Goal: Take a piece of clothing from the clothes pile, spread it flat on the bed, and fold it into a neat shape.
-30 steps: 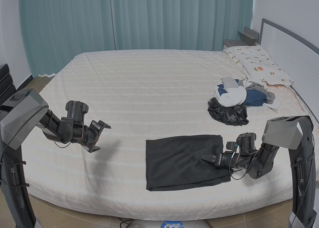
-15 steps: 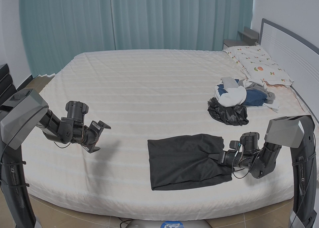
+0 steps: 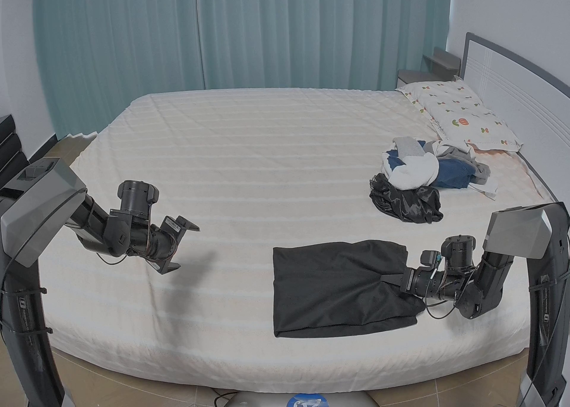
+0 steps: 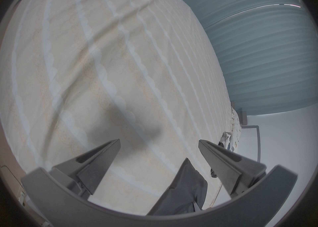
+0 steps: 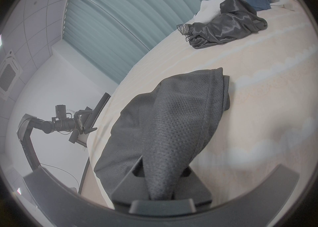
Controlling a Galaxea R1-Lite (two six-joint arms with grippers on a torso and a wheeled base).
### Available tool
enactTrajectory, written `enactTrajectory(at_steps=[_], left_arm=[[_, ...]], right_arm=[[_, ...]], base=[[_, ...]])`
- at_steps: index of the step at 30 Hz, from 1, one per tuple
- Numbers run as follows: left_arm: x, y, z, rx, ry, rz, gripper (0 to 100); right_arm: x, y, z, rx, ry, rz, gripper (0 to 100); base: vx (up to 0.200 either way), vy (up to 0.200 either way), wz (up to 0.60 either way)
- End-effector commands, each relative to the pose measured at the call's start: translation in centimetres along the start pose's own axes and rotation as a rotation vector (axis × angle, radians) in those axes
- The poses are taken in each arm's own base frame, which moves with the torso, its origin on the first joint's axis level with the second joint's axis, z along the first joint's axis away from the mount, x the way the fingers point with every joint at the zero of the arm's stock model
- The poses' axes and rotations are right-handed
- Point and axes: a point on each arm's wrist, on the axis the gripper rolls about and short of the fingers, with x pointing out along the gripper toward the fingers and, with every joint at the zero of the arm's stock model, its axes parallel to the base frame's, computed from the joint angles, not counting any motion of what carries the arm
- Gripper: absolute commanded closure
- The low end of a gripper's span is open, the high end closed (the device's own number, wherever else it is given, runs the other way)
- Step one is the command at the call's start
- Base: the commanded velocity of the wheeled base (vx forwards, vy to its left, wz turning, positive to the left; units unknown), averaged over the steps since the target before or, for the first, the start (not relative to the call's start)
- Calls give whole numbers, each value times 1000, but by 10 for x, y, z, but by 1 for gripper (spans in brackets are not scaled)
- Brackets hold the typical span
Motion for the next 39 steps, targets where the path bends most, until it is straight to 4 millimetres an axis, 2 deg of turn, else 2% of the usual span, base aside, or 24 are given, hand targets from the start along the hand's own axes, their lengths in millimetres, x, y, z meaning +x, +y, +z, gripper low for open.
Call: enactTrajectory(at_steps=[1, 23, 39], left_arm=[[0, -1, 0, 1, -1, -2, 0], [0, 0, 0, 1, 1, 2, 0], [0, 0, 0, 1, 0, 3, 0]], right_arm=[[-4, 0, 4, -1, -10, 0, 100], [-22, 1, 9, 9, -19, 0, 100], [-25, -1, 6, 12, -11, -11, 100]], base=[[0, -200, 0], [0, -200, 0], [0, -200, 0]])
